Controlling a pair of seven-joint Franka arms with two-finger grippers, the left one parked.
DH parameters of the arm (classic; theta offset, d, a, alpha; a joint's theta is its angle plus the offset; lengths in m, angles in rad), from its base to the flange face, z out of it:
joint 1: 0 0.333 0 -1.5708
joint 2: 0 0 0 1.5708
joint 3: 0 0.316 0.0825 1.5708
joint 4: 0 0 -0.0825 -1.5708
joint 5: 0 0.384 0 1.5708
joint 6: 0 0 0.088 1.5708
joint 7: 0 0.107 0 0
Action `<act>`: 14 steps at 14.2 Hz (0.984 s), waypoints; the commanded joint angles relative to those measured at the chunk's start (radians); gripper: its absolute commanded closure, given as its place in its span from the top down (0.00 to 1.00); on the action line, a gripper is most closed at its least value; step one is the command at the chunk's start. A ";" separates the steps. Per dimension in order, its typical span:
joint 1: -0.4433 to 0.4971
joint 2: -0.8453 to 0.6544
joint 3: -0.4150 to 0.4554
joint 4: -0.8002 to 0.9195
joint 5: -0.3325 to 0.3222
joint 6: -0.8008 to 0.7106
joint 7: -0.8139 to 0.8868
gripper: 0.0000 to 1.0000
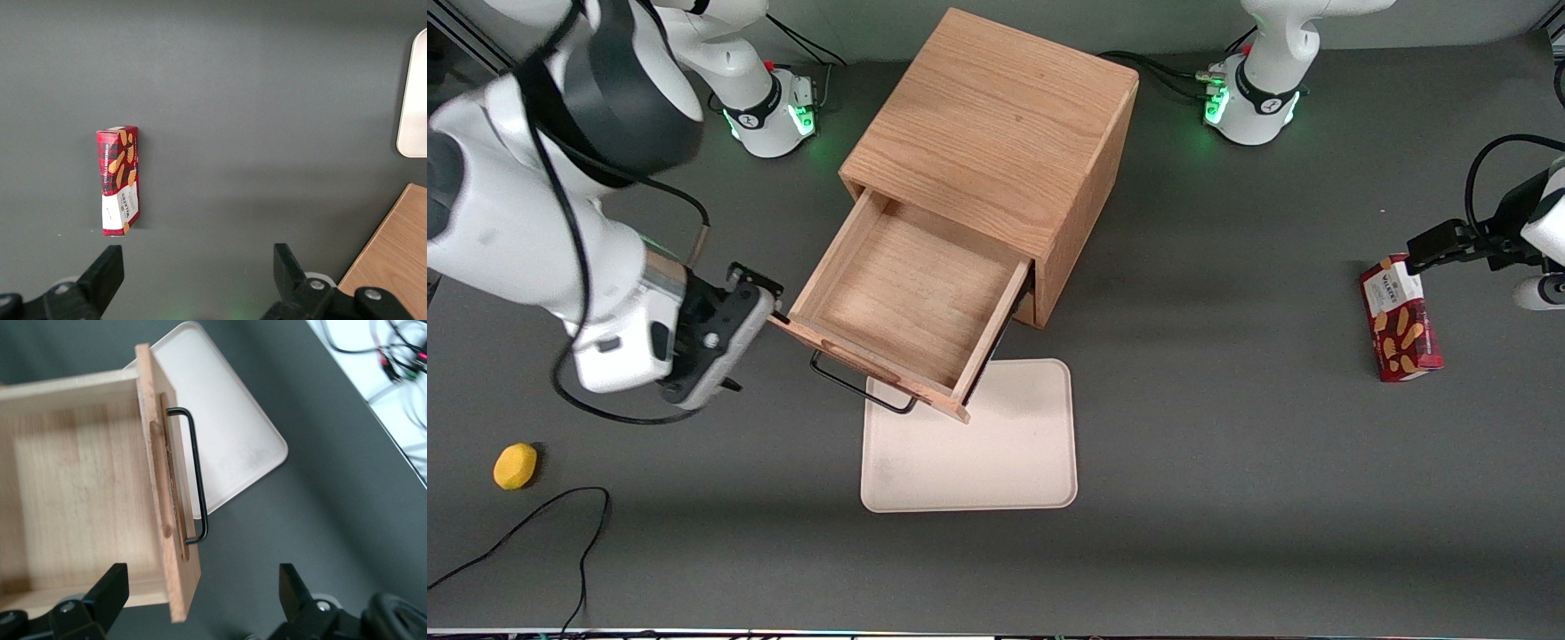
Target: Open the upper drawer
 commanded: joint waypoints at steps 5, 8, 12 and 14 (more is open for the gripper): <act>-0.042 -0.314 -0.007 -0.300 -0.007 0.017 0.480 1.00; -0.083 -0.465 -0.015 -0.467 -0.001 0.023 0.589 1.00; -0.097 -0.515 -0.042 -0.499 -0.116 -0.027 0.810 1.00; -0.114 -0.518 -0.074 -0.498 -0.173 -0.035 0.819 1.00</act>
